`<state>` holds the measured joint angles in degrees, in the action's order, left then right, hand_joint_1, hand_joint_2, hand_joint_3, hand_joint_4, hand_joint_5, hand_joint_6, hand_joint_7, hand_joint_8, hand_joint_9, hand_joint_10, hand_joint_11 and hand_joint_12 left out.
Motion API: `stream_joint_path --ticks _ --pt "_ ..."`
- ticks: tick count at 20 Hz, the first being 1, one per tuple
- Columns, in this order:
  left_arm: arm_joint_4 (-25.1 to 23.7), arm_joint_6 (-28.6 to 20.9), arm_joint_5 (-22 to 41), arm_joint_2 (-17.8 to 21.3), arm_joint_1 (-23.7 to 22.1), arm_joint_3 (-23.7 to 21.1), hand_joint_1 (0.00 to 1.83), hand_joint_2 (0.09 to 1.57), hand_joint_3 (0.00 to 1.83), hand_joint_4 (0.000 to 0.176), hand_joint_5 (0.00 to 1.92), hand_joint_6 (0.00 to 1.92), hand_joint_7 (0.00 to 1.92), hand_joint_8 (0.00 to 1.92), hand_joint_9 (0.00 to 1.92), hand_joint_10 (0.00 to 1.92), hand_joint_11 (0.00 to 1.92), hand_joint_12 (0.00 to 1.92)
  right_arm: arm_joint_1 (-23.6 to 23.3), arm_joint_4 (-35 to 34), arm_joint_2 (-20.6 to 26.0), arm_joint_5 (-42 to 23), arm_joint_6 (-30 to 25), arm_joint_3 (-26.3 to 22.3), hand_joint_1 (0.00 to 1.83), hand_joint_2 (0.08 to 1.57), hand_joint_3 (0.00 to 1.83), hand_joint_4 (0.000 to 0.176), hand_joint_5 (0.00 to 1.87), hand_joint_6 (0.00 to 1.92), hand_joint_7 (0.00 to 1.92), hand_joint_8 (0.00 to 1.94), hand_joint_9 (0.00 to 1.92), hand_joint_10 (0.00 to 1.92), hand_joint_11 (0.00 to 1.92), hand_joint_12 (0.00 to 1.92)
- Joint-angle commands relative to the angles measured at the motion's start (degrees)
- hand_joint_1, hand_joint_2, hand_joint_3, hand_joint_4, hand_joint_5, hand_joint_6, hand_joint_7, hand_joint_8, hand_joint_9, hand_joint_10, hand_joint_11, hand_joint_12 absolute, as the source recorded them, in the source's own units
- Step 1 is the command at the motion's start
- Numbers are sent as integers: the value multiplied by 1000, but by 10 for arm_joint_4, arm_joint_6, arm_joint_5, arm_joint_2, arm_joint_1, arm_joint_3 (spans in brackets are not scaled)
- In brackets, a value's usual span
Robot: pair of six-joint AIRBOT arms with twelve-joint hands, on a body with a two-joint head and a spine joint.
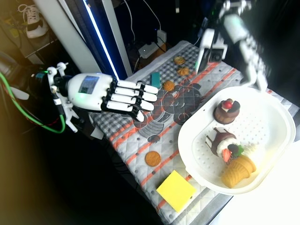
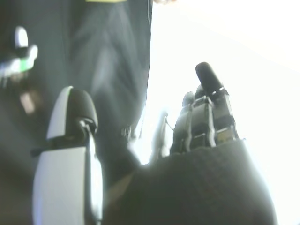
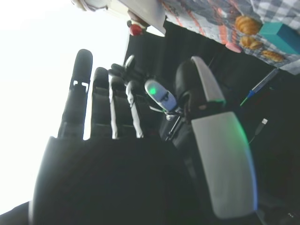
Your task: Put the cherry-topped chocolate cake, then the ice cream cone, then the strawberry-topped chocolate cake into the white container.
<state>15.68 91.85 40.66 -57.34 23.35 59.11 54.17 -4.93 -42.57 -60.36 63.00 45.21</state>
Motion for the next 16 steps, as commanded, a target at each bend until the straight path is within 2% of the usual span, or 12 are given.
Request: stream_joint_path --ticks 1,2,3,4,5,6,9,10,13,14,15,16 --pt "-15 -8 121 19 7 -14 681 1030 6 176 0 0 12 5 142 80 0 1572 -1 -1 6 -85 0 -1 759 1284 0 0 0 0 0 0 0 361 0 1246" --pt "-18 -8 147 33 20 -29 677 1059 12 170 0 0 21 7 154 92 0 1456 -1 -1 6 -90 0 -1 731 1292 0 0 0 0 0 0 0 381 0 1287" --pt "-20 -10 187 50 40 -47 678 1064 10 145 0 0 25 7 146 87 0 1314 -1 -2 7 -99 0 -2 721 1298 0 0 0 0 0 0 0 364 0 1295" --pt "-21 -17 217 64 57 -60 700 1084 11 133 0 0 27 6 130 75 0 1202 -2 -3 7 -106 0 -2 709 1302 0 0 0 0 0 0 0 310 0 1348" --pt "-22 -32 254 80 82 -73 740 1107 11 167 0 0 5 0 94 55 0 1151 -2 -6 9 -113 0 -3 723 1293 0 0 0 0 0 0 0 259 0 1406" --pt "-21 -46 277 88 97 -78 739 1132 10 174 0 0 0 0 84 47 0 1114 -2 -7 10 -118 0 -3 740 1285 0 0 0 0 0 0 0 237 0 1419" --pt "-8 -82 344 111 150 -93 686 1246 15 176 0 0 0 0 90 36 0 846 -3 -20 14 -148 0 -4 782 1312 0 4 0 0 0 0 0 185 0 1366" --pt "-2 -82 360 116 164 -98 781 1260 9 176 0 0 0 0 43 14 0 680 -3 -25 15 -158 1 -4 728 1339 7 24 0 0 0 0 0 131 0 1292" --pt "9 -114 401 135 204 -113 689 1285 5 176 0 0 0 0 6 1 0 560 -3 -41 21 -194 1 -4 565 1319 0 22 0 0 0 0 0 54 0 1161" --pt "12 -127 417 141 216 -116 737 1251 0 176 0 0 0 0 0 0 0 149 -7 -44 25 -205 1 -5 523 1307 0 45 0 0 0 0 0 86 0 1199" --pt "17 -128 430 145 226 -121 769 1232 0 176 0 0 0 0 0 0 0 29 -8 -46 30 -214 1 -7 544 1312 0 40 0 0 0 0 0 66 0 1267" --pt "23 -128 453 149 240 -125 775 1226 0 176 0 0 0 0 0 0 0 5 -9 -49 36 -228 3 -9 625 1312 0 57 0 0 0 0 0 86 0 1360"
